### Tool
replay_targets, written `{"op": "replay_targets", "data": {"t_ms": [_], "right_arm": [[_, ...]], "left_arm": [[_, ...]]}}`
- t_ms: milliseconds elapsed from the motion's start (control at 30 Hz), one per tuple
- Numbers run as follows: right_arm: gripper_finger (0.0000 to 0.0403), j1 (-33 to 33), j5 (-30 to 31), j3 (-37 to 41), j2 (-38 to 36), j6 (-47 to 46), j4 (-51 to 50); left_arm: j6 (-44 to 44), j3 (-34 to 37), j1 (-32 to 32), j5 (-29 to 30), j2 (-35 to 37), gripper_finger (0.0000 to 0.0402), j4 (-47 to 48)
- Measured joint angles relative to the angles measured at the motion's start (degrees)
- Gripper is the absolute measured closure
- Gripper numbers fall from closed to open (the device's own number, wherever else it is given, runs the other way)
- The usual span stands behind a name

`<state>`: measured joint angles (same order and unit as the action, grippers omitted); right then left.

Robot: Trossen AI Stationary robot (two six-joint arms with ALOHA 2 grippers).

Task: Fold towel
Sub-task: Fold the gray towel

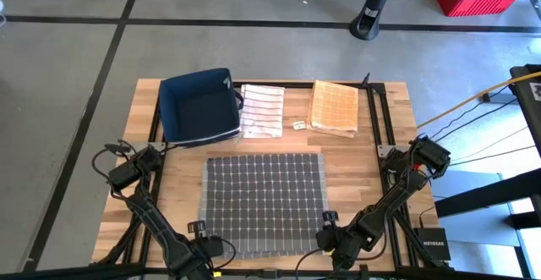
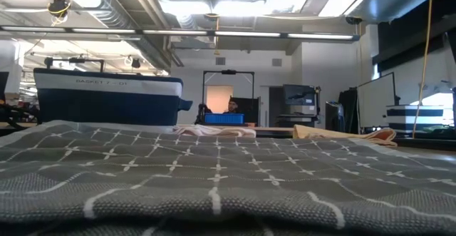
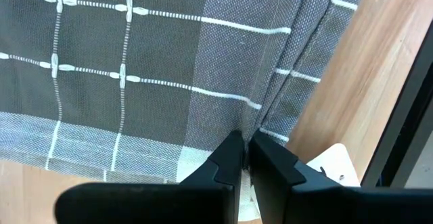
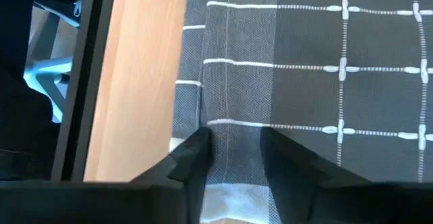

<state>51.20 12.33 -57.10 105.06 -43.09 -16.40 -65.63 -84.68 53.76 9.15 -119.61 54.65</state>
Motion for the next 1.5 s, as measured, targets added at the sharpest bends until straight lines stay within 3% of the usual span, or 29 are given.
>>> {"op": "replay_targets", "data": {"t_ms": [233,300,433,633,800,1167,1500], "right_arm": [[0.0382,0.02,0.06,0.0,-0.1,0.06,-0.1],[0.0394,0.14,0.05,0.0,-0.63,0.64,-0.21],[0.0381,0.15,0.07,0.0,-2.44,-0.1,-1.23],[0.0396,0.15,0.68,-0.01,-4.8,-0.25,-2.9],[0.039,0.15,0.94,0.0,-4.85,-0.63,-3.46],[0.0394,0.15,2.04,-0.01,-4.85,-0.59,-3.44],[0.0395,0.15,2.14,-0.01,-4.85,-0.57,-3.45]], "left_arm": [[0.03,-0.12,-0.02,-0.22,0.04,0.038,0.32],[0.25,-0.68,-0.02,-0.4,0.04,0.038,0.65],[1.16,-2.83,-0.02,-0.59,0.39,0.038,2.13],[-0.21,-4.92,-0.02,-0.45,0.48,0.038,7.67],[-0.31,-3.75,0.02,-0.2,0.48,0.0378,4.54],[4.77,-3.37,-1.96,-0.53,0.48,0.0273,3.63],[4.29,-3.37,-2.86,-1.5,0.5,0.0261,7.73]]}}
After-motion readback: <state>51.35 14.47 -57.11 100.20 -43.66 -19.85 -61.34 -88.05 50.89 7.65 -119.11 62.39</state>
